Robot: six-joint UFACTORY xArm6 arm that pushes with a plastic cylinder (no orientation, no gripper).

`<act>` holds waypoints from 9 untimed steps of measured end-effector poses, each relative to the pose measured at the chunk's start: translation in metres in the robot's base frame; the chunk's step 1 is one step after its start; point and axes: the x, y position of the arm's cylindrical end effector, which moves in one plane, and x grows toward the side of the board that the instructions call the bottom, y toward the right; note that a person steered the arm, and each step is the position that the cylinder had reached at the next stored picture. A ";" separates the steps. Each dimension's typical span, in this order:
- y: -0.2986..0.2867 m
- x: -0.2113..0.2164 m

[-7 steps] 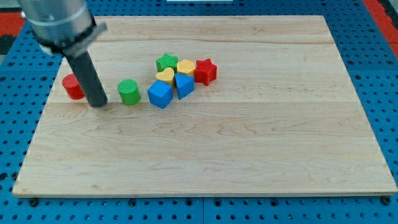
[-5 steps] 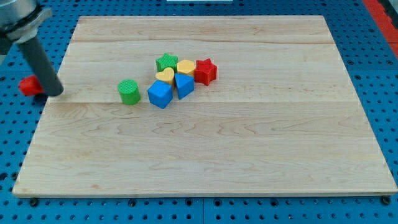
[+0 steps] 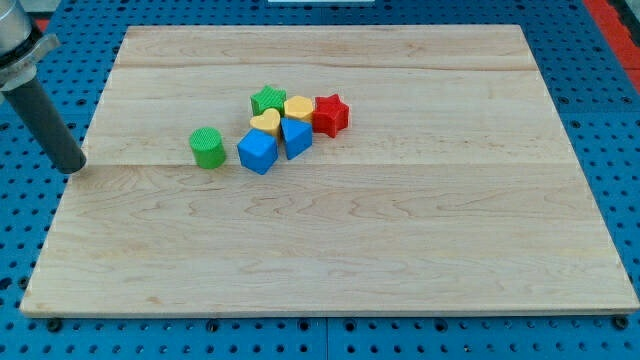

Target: Push the green circle into a group of blocks

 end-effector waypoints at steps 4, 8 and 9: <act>0.181 -0.012; 0.136 0.060; 0.144 0.107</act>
